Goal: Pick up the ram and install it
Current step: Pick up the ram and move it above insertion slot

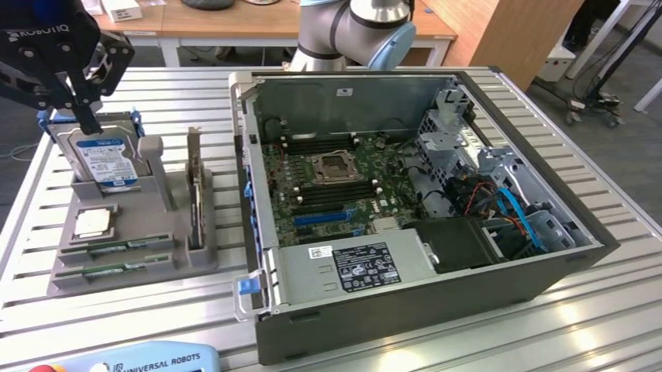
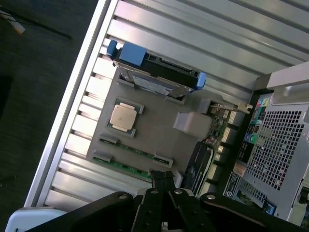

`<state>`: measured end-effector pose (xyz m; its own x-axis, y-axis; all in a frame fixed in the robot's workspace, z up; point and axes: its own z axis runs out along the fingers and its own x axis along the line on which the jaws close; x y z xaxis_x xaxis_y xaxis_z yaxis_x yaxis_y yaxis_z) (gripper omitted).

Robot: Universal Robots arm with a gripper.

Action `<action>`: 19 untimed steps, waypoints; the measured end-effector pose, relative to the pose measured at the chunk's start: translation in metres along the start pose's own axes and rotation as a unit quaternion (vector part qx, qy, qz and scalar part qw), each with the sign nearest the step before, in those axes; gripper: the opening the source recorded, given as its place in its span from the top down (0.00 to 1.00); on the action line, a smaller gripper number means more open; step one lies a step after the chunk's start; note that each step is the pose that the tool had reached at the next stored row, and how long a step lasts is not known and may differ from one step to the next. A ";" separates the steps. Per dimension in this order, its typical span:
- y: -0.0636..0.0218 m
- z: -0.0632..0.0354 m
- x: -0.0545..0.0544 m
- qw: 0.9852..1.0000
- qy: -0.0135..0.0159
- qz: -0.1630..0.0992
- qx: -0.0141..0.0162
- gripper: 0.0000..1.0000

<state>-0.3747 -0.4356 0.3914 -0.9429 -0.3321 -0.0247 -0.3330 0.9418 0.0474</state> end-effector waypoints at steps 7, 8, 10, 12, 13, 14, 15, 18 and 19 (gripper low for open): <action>0.0000 0.0002 0.000 0.999 0.002 -0.034 -0.001 0.90; 0.0000 0.0003 0.000 0.999 0.002 -0.037 -0.001 0.90; 0.0000 0.0003 0.000 0.999 0.002 -0.043 -0.001 0.90; 0.0000 0.0003 0.000 0.999 0.002 -0.048 -0.001 0.90; 0.0000 0.0003 0.000 0.999 0.002 -0.049 -0.001 0.90; 0.0000 0.0003 0.000 0.999 0.002 -0.049 -0.001 0.90; 0.0000 0.0003 0.000 0.999 0.002 -0.049 -0.001 0.90; 0.0000 0.0003 0.000 0.999 0.002 -0.049 -0.001 0.90; 0.0000 0.0003 0.000 0.999 0.002 -0.049 -0.001 0.90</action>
<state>-0.3747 -0.4356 0.3911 -0.9058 -0.4230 -0.0248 -0.4237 0.9046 0.0474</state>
